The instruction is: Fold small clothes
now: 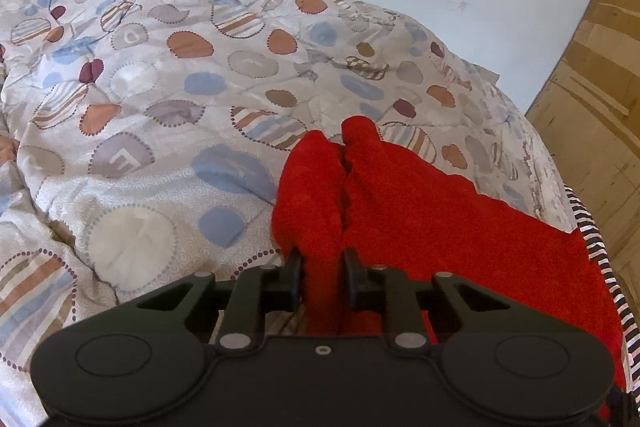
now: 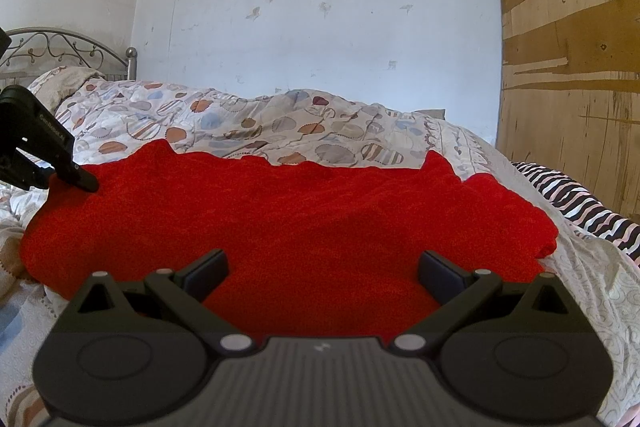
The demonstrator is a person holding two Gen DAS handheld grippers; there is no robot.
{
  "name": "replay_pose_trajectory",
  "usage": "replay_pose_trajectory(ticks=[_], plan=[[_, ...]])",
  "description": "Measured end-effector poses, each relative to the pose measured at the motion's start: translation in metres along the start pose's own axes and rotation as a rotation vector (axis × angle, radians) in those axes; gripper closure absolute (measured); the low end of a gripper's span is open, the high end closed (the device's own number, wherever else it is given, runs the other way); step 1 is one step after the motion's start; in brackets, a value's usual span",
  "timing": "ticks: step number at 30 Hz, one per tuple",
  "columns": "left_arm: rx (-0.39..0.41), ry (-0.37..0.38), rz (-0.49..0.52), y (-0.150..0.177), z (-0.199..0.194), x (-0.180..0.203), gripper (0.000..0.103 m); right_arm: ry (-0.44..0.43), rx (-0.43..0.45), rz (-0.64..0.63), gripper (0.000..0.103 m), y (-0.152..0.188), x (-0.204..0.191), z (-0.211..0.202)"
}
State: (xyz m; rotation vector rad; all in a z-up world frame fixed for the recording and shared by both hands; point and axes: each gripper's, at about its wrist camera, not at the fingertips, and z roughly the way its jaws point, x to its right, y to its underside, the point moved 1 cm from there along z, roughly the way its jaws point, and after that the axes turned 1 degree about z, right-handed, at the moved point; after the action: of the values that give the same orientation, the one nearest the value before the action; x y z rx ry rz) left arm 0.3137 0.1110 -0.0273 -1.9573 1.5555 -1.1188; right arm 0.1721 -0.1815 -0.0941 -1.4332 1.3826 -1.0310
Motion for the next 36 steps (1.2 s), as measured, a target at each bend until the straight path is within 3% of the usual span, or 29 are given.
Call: replay_pose_trajectory(ticks=[10,13,15,18,24,27,31,32,33,36], plan=[[0.001,0.000,0.001,0.000,0.000,0.000,0.080,0.000,0.000,0.000,0.001,0.000,0.000,0.000],[-0.002,-0.009,-0.005,0.001,0.000,-0.002,0.068,0.001,0.001,0.000,0.001,0.000,0.000,0.000],[0.006,-0.014,-0.022,0.004,-0.001,-0.009,0.051,0.000,0.000,0.001,0.001,0.000,0.000,0.000],[0.018,-0.017,-0.053,0.008,-0.001,-0.023,0.039,0.001,0.001,0.000,0.001,0.000,0.000,0.000],[0.012,0.021,-0.156,0.010,0.004,-0.048,0.033,0.001,0.001,0.001,0.001,0.000,0.000,0.000],[0.020,-0.014,-0.219,0.011,0.006,-0.060,0.040,0.001,0.001,0.001,0.001,0.001,0.000,0.000],[0.001,0.040,-0.211,0.008,0.010,-0.061,0.052,0.002,0.004,0.000,0.001,0.000,0.000,0.000],[0.000,0.047,-0.170,0.007,0.011,-0.056,0.061,0.002,0.002,0.001,0.001,0.000,0.000,0.000],[-0.001,0.049,-0.130,0.005,0.012,-0.051,0.076,0.002,0.002,0.001,0.001,0.000,0.000,0.000],[0.000,0.043,-0.100,0.003,0.011,-0.041,0.089,0.001,-0.002,0.001,0.001,0.000,0.000,0.001]])
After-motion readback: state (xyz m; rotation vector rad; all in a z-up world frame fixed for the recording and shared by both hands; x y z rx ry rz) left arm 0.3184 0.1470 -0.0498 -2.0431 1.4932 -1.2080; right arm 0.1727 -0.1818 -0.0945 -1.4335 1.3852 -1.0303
